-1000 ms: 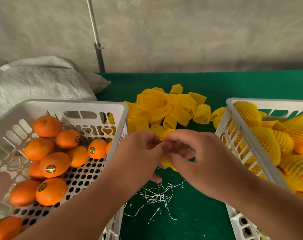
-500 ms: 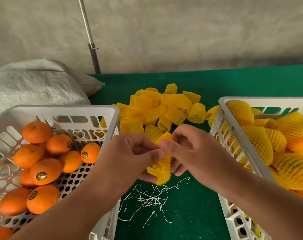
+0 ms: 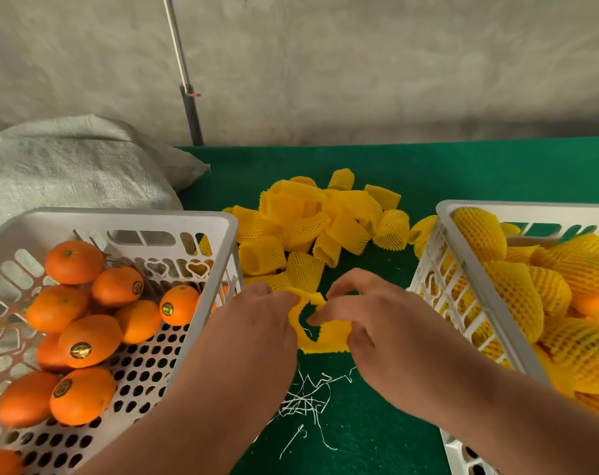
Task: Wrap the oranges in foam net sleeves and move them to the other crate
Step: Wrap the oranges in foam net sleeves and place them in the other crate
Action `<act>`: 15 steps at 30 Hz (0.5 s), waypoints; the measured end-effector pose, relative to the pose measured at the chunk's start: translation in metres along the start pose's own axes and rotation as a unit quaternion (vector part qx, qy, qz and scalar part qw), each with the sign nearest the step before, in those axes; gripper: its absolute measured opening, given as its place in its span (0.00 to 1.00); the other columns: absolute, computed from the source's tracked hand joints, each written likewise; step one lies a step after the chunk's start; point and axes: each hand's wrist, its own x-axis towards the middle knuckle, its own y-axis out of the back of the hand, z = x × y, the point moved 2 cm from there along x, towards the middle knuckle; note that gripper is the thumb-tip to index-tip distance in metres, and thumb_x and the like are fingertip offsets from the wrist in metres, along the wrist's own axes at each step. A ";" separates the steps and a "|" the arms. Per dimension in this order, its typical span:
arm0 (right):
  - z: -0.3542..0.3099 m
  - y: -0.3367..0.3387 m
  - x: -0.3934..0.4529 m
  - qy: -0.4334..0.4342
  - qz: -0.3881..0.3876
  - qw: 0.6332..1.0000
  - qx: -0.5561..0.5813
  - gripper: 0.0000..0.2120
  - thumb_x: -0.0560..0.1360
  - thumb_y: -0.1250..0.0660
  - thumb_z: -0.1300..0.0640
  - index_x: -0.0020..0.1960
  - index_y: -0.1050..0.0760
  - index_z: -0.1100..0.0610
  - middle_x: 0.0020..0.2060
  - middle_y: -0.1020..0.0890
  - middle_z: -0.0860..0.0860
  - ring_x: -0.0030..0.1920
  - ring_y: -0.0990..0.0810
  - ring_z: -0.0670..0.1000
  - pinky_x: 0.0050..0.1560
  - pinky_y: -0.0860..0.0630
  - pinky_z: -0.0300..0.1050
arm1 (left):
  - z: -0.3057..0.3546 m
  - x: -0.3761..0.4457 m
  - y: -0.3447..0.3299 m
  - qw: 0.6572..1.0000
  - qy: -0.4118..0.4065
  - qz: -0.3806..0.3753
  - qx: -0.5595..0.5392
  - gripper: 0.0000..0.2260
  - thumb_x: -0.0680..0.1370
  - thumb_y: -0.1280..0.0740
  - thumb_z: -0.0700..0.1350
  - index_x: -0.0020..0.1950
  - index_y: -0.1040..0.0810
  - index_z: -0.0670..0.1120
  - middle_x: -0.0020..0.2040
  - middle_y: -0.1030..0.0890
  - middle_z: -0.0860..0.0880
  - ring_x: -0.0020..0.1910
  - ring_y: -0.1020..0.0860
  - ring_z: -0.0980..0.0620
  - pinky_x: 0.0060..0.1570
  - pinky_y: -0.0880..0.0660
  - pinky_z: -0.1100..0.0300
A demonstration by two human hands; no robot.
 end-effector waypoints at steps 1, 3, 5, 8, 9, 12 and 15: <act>0.000 -0.002 0.001 0.007 -0.015 1.000 -0.016 0.22 0.80 0.37 0.60 0.62 0.20 0.35 0.65 0.27 0.35 0.41 0.22 0.37 0.35 0.30 0.31 | 0.000 -0.001 -0.001 1.000 0.007 0.008 -0.013 0.15 0.84 0.39 0.48 0.69 0.23 0.60 0.57 0.23 0.58 0.48 0.23 0.60 0.45 0.32 0.72; 0.001 -0.004 0.002 0.012 -0.033 0.999 -0.036 0.22 0.81 0.39 0.58 0.67 0.22 0.35 0.65 0.25 0.36 0.46 0.20 0.42 0.40 0.26 0.33 | 0.000 -0.003 -0.004 1.000 -0.001 0.004 -0.024 0.15 0.82 0.36 0.49 0.67 0.23 0.61 0.52 0.24 0.60 0.42 0.24 0.60 0.41 0.29 0.70; 0.001 -0.004 0.001 -0.004 -0.017 1.000 -0.025 0.21 0.81 0.41 0.55 0.67 0.22 0.38 0.52 0.20 0.38 0.41 0.21 0.44 0.37 0.27 0.39 | 0.001 -0.005 -0.008 0.999 -0.022 -0.019 -0.032 0.17 0.80 0.35 0.49 0.68 0.24 0.62 0.49 0.25 0.60 0.43 0.24 0.59 0.44 0.25 0.63; 0.001 0.001 0.001 -0.034 0.053 0.998 -0.010 0.13 0.78 0.42 0.48 0.51 0.19 0.45 0.37 0.21 0.42 0.37 0.23 0.45 0.32 0.31 0.41 | 0.003 -0.007 -0.007 0.998 -0.031 -0.052 -0.036 0.17 0.79 0.33 0.50 0.67 0.23 0.63 0.51 0.22 0.61 0.45 0.22 0.60 0.50 0.21 0.58; 0.002 0.003 0.002 -0.038 0.074 0.997 -0.005 0.11 0.78 0.41 0.45 0.48 0.20 0.46 0.37 0.21 0.42 0.37 0.23 0.44 0.32 0.29 0.41 | 0.003 -0.008 -0.006 0.997 -0.035 -0.055 -0.036 0.15 0.79 0.32 0.51 0.65 0.21 0.62 0.51 0.21 0.62 0.45 0.21 0.61 0.50 0.21 0.59; 0.002 0.004 0.001 -0.026 0.091 0.995 0.015 0.09 0.78 0.33 0.40 0.46 0.24 0.44 0.38 0.22 0.40 0.38 0.23 0.43 0.34 0.27 0.41 | 0.006 -0.012 -0.004 0.996 -0.044 -0.059 -0.047 0.09 0.78 0.33 0.55 0.58 0.19 0.60 0.48 0.20 0.62 0.44 0.21 0.61 0.48 0.20 0.58; 0.003 0.001 0.003 -0.017 0.055 0.998 0.036 0.10 0.77 0.28 0.44 0.56 0.25 0.41 0.48 0.24 0.38 0.44 0.23 0.42 0.39 0.23 0.43 | 0.007 -0.011 0.004 0.997 -0.048 -0.014 -0.055 0.10 0.78 0.36 0.57 0.54 0.18 0.58 0.45 0.19 0.59 0.44 0.20 0.59 0.45 0.21 0.54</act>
